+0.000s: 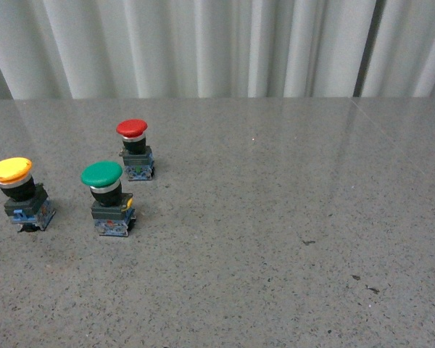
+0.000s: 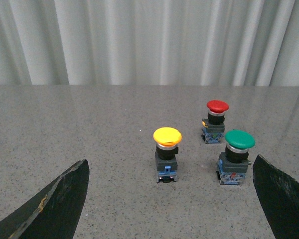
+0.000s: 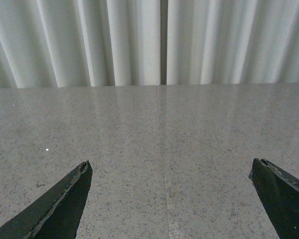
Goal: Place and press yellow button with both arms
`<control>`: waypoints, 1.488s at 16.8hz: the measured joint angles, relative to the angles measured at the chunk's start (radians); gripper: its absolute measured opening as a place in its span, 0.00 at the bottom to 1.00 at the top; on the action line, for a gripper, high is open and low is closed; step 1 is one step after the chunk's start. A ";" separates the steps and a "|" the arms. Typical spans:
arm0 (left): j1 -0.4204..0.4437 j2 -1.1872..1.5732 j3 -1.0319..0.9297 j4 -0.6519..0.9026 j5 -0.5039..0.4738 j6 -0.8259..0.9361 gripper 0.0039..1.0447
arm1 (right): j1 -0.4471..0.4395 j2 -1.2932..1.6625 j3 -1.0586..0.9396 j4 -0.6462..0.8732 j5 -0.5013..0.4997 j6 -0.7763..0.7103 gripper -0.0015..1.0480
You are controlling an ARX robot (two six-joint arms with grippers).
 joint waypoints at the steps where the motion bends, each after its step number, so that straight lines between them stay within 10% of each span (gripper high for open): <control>1: 0.000 0.000 0.000 0.000 0.000 0.000 0.94 | 0.000 0.000 0.000 0.000 0.000 0.000 0.94; 6: 0.100 0.180 0.151 -0.108 0.116 0.066 0.94 | 0.000 0.000 0.000 0.000 0.000 0.000 0.94; 8: 0.181 0.499 0.280 0.188 0.154 0.110 0.94 | 0.000 0.000 0.000 0.000 0.000 0.000 0.94; 25: -0.004 1.458 0.696 0.304 0.034 0.111 0.94 | 0.000 0.000 0.000 0.000 0.000 0.000 0.94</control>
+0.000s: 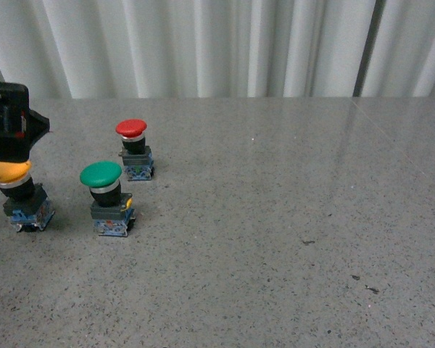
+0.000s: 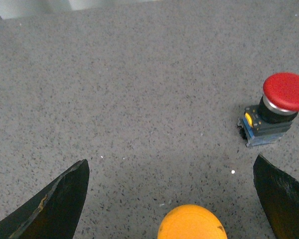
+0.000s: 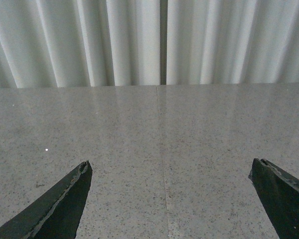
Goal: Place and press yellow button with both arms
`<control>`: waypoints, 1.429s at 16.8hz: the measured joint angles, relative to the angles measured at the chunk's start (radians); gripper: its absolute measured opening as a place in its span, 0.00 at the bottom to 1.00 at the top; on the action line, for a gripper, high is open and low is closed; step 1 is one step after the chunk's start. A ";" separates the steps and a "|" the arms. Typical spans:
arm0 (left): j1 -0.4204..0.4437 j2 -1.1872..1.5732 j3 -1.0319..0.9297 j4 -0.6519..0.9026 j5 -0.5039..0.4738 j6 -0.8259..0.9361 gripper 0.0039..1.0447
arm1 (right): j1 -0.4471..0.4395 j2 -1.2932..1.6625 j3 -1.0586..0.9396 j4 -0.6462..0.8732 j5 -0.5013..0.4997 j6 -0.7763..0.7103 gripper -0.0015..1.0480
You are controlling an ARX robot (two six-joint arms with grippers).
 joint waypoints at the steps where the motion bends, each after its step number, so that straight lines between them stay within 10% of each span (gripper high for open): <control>1: -0.005 0.016 -0.013 0.013 -0.001 0.000 0.94 | 0.000 0.000 0.000 0.000 0.000 0.000 0.94; 8: -0.019 0.072 -0.060 0.069 0.000 0.009 0.93 | 0.000 0.000 0.000 0.000 0.000 0.000 0.94; 14: -0.013 0.078 -0.066 0.065 -0.010 0.028 0.35 | 0.000 0.000 0.000 0.000 0.000 0.000 0.94; 17: -0.023 -0.041 -0.054 0.008 -0.017 0.031 0.33 | 0.000 0.000 0.000 0.000 0.000 0.000 0.94; 20: -0.328 -0.124 0.170 -0.063 -0.102 -0.068 0.32 | 0.000 0.000 0.000 0.000 0.000 0.000 0.94; 24: -0.486 0.039 0.219 -0.044 -0.181 -0.162 0.32 | 0.000 0.000 0.000 0.000 0.000 0.000 0.94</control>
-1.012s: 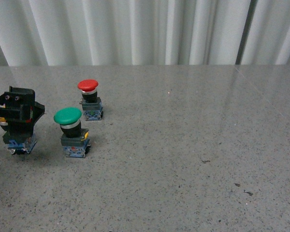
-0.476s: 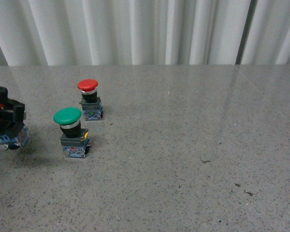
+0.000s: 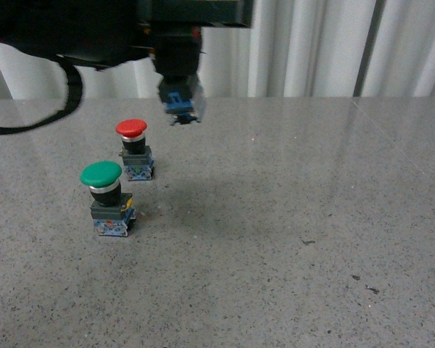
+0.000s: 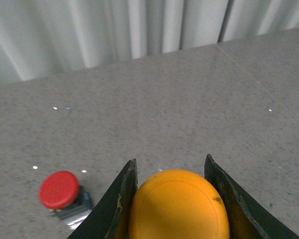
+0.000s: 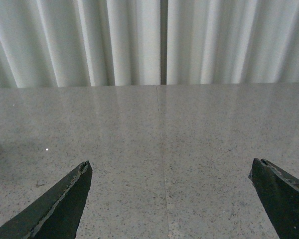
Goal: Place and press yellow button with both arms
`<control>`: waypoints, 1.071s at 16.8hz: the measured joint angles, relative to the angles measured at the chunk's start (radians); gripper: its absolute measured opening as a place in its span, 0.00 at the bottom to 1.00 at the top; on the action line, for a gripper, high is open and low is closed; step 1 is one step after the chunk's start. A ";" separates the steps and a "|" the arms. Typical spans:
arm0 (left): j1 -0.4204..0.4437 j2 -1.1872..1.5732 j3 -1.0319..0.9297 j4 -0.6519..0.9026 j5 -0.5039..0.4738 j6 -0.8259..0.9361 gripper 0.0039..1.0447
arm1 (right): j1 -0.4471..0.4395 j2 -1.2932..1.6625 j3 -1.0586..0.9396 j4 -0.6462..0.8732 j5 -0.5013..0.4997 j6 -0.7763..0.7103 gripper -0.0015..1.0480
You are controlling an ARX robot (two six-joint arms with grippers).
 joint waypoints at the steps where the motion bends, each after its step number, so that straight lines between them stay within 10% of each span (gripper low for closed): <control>1: -0.031 0.033 0.007 0.011 -0.012 -0.019 0.32 | 0.000 0.000 0.000 0.000 0.000 0.000 0.94; 18: -0.142 0.268 0.011 0.115 -0.153 -0.137 0.32 | 0.000 0.000 0.000 0.000 0.000 0.000 0.94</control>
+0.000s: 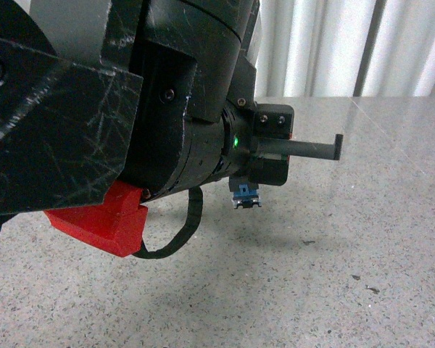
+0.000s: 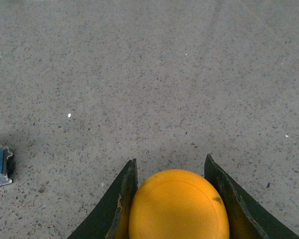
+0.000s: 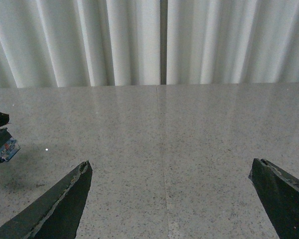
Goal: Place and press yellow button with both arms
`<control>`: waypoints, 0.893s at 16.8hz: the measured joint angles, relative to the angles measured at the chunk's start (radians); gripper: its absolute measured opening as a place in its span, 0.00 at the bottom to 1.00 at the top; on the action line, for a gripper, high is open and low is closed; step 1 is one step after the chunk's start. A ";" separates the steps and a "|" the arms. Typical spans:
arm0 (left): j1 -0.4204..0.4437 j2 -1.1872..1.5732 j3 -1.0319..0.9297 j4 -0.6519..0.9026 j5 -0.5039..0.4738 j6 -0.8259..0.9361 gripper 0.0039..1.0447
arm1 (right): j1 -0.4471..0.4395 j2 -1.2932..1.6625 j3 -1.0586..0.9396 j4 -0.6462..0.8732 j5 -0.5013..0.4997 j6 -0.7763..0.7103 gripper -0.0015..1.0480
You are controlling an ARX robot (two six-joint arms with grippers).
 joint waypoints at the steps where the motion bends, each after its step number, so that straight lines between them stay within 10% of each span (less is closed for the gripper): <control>1: 0.000 0.006 0.000 -0.002 -0.006 0.000 0.32 | 0.000 0.000 0.000 0.000 0.000 0.000 0.94; 7: 0.006 0.054 0.000 -0.006 -0.006 -0.021 0.36 | 0.000 0.000 0.000 0.000 0.000 0.000 0.94; 13: 0.007 0.039 0.000 -0.003 0.002 -0.015 0.92 | 0.000 0.000 0.000 0.000 0.000 0.000 0.94; 15: 0.011 0.006 -0.002 0.001 0.002 -0.003 0.93 | 0.000 0.000 0.000 0.000 0.000 0.000 0.94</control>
